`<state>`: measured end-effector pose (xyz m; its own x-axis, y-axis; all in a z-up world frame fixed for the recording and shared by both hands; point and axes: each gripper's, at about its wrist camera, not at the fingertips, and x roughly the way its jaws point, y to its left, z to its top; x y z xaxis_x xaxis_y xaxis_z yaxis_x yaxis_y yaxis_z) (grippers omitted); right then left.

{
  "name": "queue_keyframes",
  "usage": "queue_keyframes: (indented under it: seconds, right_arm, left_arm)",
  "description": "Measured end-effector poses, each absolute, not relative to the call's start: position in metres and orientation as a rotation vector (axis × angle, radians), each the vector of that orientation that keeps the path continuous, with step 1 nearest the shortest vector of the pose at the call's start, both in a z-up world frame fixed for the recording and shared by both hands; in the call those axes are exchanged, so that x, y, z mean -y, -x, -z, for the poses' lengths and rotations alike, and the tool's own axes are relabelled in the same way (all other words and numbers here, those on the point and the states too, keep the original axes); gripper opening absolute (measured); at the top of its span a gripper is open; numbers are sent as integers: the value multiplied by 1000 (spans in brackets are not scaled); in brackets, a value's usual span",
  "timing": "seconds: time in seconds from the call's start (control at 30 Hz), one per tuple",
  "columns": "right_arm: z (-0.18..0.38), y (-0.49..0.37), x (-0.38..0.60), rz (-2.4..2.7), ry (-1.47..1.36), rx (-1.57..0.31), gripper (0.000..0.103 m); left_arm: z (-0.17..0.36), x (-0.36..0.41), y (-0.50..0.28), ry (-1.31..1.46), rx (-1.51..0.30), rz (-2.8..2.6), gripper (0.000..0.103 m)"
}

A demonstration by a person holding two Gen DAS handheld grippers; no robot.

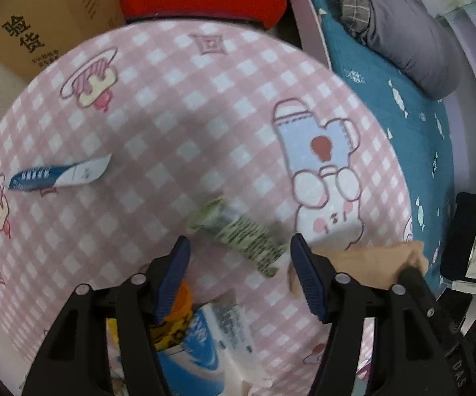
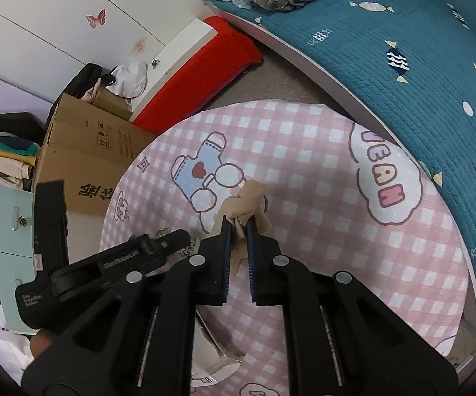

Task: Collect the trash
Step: 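Grasp the beige paper scrap with the right gripper while the left gripper grasps the green-white wrapper, then carry paper scrap and wrapper to the wastebasket and release both inside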

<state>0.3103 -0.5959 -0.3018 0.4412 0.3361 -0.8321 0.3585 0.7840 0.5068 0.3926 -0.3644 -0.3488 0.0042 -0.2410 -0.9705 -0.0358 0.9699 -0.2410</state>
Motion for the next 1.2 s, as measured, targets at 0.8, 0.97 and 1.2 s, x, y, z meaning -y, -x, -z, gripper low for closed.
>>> queue_keyframes:
  seconds: [0.8,0.97,1.2]
  right_arm:
    - [220,-314,406,-294,-535,-1077,9]
    - [215,-299,310,-406,-473,-1108,9]
    - [226,-276,162,-569,-355,-1197,9]
  left_arm:
    - [267,169,-339,411,-1353,112,9]
    - [259,72,-305,472,-1326,26,9]
    - [266,-69,-250,531,-1325,-151,9]
